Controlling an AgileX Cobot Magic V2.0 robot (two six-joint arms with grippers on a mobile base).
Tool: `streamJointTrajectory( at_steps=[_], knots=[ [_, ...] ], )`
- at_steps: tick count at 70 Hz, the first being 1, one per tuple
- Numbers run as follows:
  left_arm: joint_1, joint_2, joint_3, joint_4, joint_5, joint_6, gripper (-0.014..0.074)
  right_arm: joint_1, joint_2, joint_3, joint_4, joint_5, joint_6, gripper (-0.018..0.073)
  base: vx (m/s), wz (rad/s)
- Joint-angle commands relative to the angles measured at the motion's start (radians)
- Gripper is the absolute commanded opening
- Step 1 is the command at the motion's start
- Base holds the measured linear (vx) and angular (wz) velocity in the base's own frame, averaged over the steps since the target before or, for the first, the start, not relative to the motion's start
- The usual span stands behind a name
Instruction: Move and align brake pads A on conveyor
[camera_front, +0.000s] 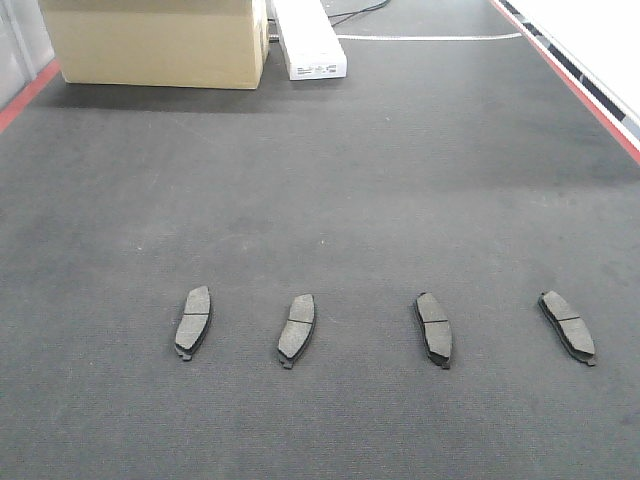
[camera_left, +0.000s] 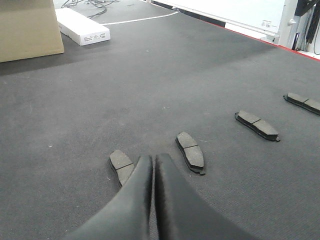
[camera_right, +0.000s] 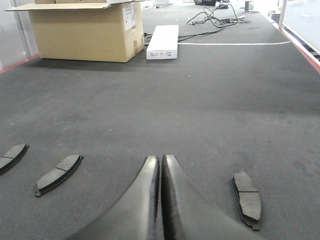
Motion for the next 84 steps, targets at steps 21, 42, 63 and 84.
streamJointTrajectory(
  at_steps=[21,42,63,84],
  knots=[
    [-0.003,0.003,0.003,0.003,-0.083,-0.002,-0.0006,-0.008,0.012,-0.028,-0.012,-0.065,-0.001,-0.0008,0.00,0.00],
    [0.300,-0.149,0.183,-0.052,-0.083,0.024,-0.0006,-0.008,0.012,-0.028,-0.013,-0.065,-0.001,-0.0008,0.00,0.00],
    [0.546,-0.290,0.394,-0.148,-0.303,0.223,-0.0006,-0.008,0.012,-0.028,-0.013,-0.065,-0.001,-0.0008,0.00,0.00],
    [0.587,-0.385,0.460,-0.235,-0.360,0.305,-0.0006,-0.008,0.012,-0.028,-0.013,-0.064,-0.001,-0.0008,0.00,0.00]
  ],
)
